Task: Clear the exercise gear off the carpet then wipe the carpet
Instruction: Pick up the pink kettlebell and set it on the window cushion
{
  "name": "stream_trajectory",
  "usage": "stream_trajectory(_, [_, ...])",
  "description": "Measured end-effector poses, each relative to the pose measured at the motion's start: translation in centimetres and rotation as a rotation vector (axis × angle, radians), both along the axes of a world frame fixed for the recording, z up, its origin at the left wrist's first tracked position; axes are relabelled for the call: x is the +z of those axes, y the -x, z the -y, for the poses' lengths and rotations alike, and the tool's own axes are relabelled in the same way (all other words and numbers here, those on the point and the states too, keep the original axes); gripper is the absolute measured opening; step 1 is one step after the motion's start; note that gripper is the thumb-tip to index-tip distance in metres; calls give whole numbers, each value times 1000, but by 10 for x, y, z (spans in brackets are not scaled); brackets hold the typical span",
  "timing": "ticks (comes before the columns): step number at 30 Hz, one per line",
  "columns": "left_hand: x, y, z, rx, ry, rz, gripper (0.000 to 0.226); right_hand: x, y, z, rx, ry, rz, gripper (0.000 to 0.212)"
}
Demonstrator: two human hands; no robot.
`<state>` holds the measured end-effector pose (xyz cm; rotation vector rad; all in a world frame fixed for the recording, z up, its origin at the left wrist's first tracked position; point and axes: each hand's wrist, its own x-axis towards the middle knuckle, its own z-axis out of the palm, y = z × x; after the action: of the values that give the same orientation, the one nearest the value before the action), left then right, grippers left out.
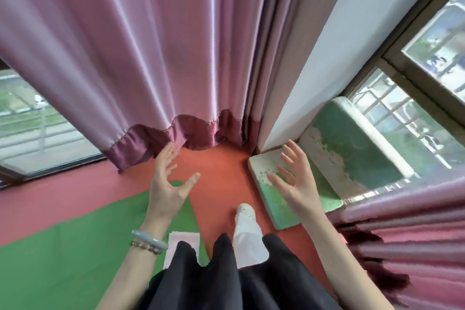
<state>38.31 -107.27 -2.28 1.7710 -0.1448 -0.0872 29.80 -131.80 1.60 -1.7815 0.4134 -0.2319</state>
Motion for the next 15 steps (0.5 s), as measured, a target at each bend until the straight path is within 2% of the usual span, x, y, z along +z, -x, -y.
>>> stream_trajectory(8, [12,-42,53,396,-1,-17,84,8,-144,79,398,-18,-13,75])
stream_trajectory(15, [15,-36,69,704,-10,-58,75,2,-232,69,737,5,-50,77])
